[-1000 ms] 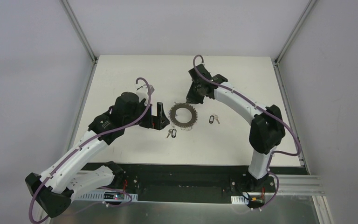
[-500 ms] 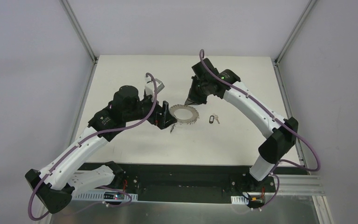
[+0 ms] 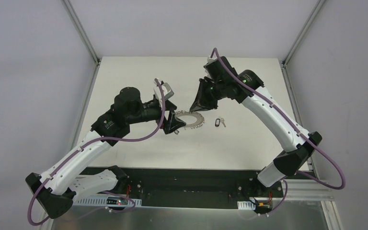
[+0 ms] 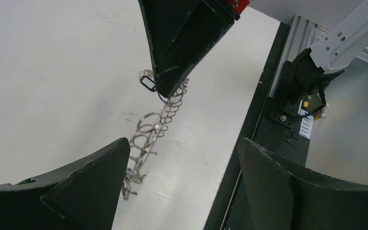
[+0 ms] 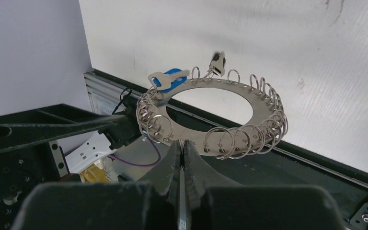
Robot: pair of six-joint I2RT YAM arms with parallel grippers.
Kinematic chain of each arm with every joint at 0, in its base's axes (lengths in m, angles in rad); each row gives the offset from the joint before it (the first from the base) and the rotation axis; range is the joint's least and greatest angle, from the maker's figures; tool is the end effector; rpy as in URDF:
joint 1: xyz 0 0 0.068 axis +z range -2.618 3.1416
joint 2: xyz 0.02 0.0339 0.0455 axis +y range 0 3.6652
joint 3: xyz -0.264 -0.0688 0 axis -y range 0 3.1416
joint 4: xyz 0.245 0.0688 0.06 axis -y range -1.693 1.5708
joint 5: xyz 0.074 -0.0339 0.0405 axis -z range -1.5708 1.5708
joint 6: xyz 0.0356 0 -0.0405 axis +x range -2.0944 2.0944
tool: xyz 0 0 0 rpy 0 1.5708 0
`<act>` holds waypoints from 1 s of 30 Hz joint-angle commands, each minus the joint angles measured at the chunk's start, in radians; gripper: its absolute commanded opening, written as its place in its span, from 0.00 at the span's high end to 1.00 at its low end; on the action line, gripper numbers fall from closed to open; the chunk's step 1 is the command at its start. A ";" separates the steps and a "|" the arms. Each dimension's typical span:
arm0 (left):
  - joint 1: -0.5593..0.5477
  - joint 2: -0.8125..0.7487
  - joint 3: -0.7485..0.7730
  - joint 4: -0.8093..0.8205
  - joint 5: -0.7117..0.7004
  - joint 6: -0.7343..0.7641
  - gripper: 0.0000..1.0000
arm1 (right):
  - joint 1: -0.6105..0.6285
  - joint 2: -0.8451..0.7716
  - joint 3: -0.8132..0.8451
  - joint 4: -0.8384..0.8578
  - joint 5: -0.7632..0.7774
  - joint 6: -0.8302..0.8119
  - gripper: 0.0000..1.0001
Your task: Put the keys on the keyring
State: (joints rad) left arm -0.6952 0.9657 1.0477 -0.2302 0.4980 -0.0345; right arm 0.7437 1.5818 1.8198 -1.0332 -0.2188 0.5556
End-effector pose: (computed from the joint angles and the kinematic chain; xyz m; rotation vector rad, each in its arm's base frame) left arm 0.1528 -0.1496 0.3949 0.9340 1.5369 -0.9575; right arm 0.2325 0.2244 0.4159 -0.3493 2.4991 0.8434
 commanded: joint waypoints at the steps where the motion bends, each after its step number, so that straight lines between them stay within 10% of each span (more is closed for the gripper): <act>1: -0.015 -0.023 -0.013 0.113 0.027 0.078 0.17 | 0.020 -0.050 0.064 -0.048 -0.095 -0.008 1.00; 12: -0.018 -0.030 -0.054 0.178 0.106 0.092 0.21 | 0.051 -0.061 0.116 -0.062 -0.156 0.013 1.00; 21: -0.019 -0.004 -0.029 0.156 0.176 0.109 1.00 | 0.066 -0.075 0.125 -0.057 -0.159 0.027 1.00; 24: -0.018 0.005 -0.018 0.154 0.187 0.107 1.00 | 0.068 -0.082 0.123 -0.056 -0.157 0.030 1.00; 30: -0.018 -0.025 -0.014 0.160 0.156 0.100 1.00 | 0.068 -0.129 0.089 -0.038 -0.104 0.015 0.65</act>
State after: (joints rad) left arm -0.7078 0.9646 0.9958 -0.1089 0.6506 0.0639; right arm 0.8040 1.5383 1.8931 -1.0897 -0.3317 0.5636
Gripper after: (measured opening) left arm 0.032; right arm 0.234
